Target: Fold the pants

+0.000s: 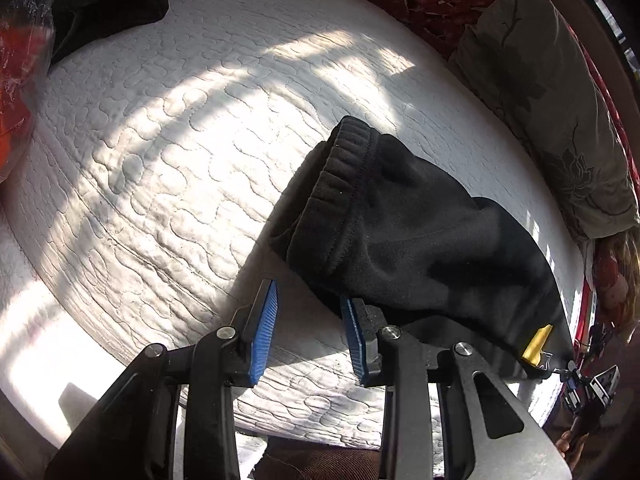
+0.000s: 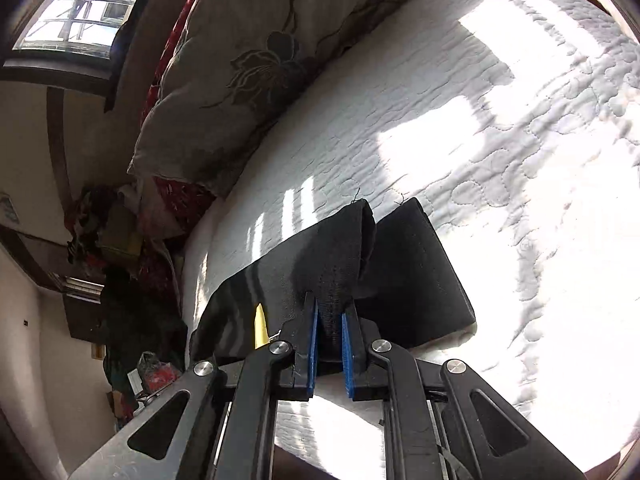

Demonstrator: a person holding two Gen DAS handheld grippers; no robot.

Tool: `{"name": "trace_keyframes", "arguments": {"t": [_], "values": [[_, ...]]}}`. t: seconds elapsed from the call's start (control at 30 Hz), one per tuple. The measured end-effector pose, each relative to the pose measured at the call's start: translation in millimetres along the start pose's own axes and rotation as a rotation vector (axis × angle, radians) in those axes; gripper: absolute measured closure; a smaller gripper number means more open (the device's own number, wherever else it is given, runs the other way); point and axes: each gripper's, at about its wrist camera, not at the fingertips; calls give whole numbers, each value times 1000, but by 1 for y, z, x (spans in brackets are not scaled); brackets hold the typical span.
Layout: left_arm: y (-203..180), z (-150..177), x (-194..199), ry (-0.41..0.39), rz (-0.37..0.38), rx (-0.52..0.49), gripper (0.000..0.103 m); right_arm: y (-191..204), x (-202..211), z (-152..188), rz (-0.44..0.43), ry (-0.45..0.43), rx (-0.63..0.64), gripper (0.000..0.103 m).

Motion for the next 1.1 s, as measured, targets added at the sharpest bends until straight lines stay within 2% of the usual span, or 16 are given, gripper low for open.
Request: {"name": "trace_keyframes", "arguments": {"t": [0.13,0.2,0.33,0.47,0.6,0.7,0.73,0.77,0.8,0.83,0.97,1.03,1.1], "values": [[8,11,13,-11,55,20,73,-16,-10,2,15,10,-26,93],[14,17,24,-27,107,38,73,-19,-12,3,32,14,-12,93],[22,18,33,-25,224,122,66,-17,-11,8,49,17,-7,90],[15,6,23,11,315,213,65,-18,-15,5,54,20,-16,89],[2,-4,5,42,266,252,65,-17,-14,7,60,25,-16,89],[-1,-15,-10,76,258,306,65,-13,-17,3,70,29,-5,89],[-1,-21,-12,85,252,322,68,-11,-18,2,82,30,5,89],[-1,-26,-11,89,256,331,80,-9,-19,0,97,31,17,89],[-4,-32,-8,92,267,334,87,-6,-20,-2,110,31,30,92],[-6,-36,0,85,287,331,91,-2,-19,-5,107,26,38,92],[-16,-33,46,-37,311,215,91,15,1,-10,-11,-10,71,93],[-8,-22,50,-66,279,176,91,14,4,-6,-7,-2,93,93],[1,-15,35,-39,228,159,91,3,-1,-1,27,19,94,93]]}}
Point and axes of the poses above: each gripper's, at about its wrist camera, not at the fingertips, and x roughly against the way its jaws point, y to its left, z to its underside, and after that the axes turned 5 degrees about y, right-handed
